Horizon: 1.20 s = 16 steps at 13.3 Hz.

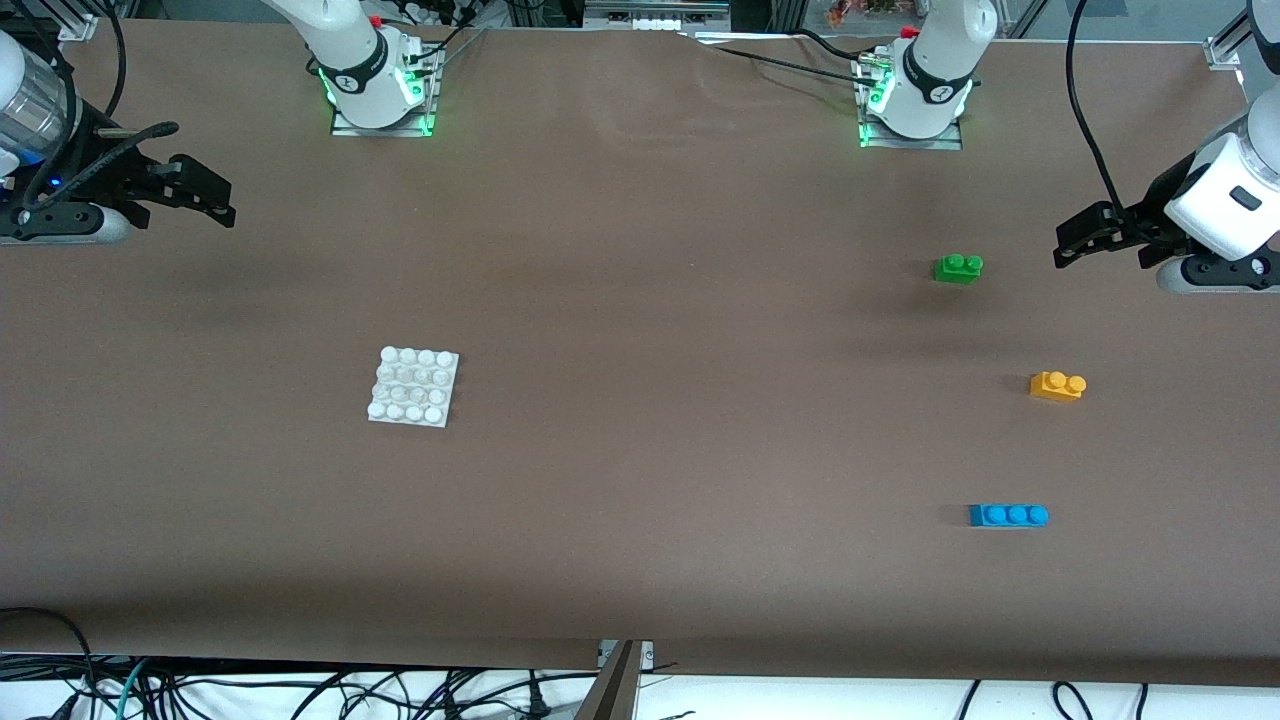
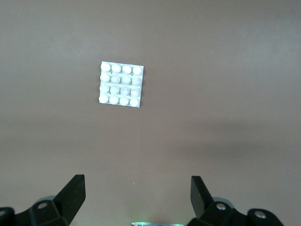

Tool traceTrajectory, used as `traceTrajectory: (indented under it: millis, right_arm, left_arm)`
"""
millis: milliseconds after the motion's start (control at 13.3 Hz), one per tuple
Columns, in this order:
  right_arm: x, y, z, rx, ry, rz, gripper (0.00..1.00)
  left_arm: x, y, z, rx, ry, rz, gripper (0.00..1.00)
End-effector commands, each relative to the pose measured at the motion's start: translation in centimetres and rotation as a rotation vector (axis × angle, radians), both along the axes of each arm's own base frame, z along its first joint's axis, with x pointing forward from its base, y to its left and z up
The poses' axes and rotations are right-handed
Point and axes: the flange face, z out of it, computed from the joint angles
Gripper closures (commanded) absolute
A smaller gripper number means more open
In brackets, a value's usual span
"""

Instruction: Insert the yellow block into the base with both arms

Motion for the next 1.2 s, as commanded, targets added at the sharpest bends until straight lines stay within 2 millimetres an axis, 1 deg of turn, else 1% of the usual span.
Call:
traceTrajectory:
  millis: [0, 301, 827, 1127]
  right_arm:
    - [-0.14, -0.18, 0.65, -0.001, -0.003, -0.013, 0.01]
    - [0.26, -0.11, 0.78, 0.001, -0.018, -0.012, 0.01]
    - [0.08, 0.19, 0.79, 0.006, -0.010, -0.009, 0.00]
    - [0.07, -0.04, 0.69, 0.008, -0.005, -0.013, 0.01]
  left_arm:
    - [0.20, 0.10, 0.61, 0.010, 0.006, -0.002, 0.00]
    - [0.19, 0.10, 0.60, 0.010, 0.007, -0.002, 0.00]
    - [0.19, 0.08, 0.60, 0.008, 0.007, -0.002, 0.00]
    - [0.19, 0.08, 0.60, 0.008, 0.007, -0.002, 0.00]
